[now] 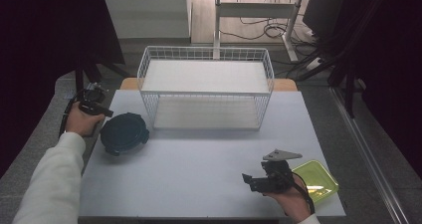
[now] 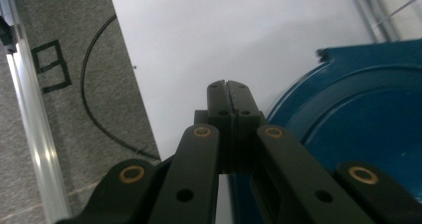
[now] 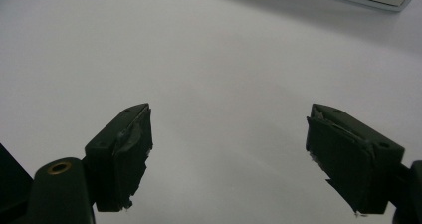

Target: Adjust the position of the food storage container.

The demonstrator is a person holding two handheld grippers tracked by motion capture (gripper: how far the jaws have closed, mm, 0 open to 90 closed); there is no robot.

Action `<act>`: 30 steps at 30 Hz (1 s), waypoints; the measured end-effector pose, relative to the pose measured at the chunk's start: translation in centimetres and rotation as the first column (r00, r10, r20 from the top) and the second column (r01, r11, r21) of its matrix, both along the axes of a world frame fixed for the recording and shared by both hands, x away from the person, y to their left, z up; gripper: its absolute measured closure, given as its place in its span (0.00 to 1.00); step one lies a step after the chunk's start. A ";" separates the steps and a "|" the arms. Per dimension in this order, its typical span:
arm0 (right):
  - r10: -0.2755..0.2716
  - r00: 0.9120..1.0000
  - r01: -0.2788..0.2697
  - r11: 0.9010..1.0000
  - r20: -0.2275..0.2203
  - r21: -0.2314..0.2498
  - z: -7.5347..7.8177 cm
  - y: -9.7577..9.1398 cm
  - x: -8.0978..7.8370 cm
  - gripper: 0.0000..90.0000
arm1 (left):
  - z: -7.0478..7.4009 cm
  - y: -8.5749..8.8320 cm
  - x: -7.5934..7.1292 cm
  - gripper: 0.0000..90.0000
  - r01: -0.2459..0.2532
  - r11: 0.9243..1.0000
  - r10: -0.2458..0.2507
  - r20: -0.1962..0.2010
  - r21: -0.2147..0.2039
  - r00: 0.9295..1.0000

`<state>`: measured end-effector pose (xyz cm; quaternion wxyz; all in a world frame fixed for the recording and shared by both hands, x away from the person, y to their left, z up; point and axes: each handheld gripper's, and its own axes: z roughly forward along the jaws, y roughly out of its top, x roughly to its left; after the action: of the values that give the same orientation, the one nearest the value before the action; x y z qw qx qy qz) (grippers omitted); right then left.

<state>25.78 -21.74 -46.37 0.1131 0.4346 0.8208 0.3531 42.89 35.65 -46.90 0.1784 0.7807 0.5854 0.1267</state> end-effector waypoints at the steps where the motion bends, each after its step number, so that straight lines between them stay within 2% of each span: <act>1: 0.000 1.000 0.000 1.000 0.000 0.000 0.0 0.0 0.0 0.20 | 0.0 0.0 0.0 1.00 0.000 1.000 0.000 0.000 0.000 1.000; 6: -0.005 1.000 0.005 1.000 -0.001 -0.002 -0.1 -0.1 0.1 0.20 | -0.7 -0.4 0.3 1.00 0.037 0.999 -0.036 -0.028 0.022 0.999; 7: -0.005 1.000 0.005 1.000 -0.001 -0.001 -0.1 -0.1 0.1 0.20 | -0.9 -0.5 0.3 1.00 0.041 0.998 -0.040 -0.032 0.038 0.999; 9: -0.004 1.000 0.004 1.000 0.001 -0.002 -0.1 -0.1 0.1 0.20 | -0.9 -0.5 0.3 1.00 0.039 0.999 -0.038 -0.030 0.036 0.999; 13: -0.009 1.000 0.009 1.000 -0.004 -0.003 -0.1 -0.1 0.2 0.20 | -1.0 -0.9 0.3 1.00 0.050 0.997 -0.048 -0.025 0.058 0.999; 14: -0.006 1.000 0.006 1.000 -0.002 -0.002 -0.1 -0.1 0.1 0.20 | -0.9 -1.2 0.2 1.00 0.066 0.996 -0.064 -0.021 0.060 0.998; 21: -0.009 1.000 0.008 1.000 -0.003 -0.001 0.1 -0.1 0.1 0.20 | -0.9 -2.1 -0.4 1.00 0.110 0.993 -0.109 -0.027 0.051 0.994; 23: -0.007 1.000 0.007 1.000 0.002 -0.002 0.1 -0.2 0.1 0.20 | -1.0 -2.3 -0.8 1.00 0.119 0.993 -0.118 -0.025 0.023 0.993; 30: -0.007 1.000 0.007 1.000 0.005 0.003 0.3 -0.1 -0.1 0.20 | -1.0 -2.7 -1.9 1.00 0.141 0.990 -0.141 -0.026 0.000 0.990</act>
<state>25.71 -21.82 -46.06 0.1158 0.4365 0.8184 0.3552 40.94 32.91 -47.89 0.1786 0.8219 0.5308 0.1044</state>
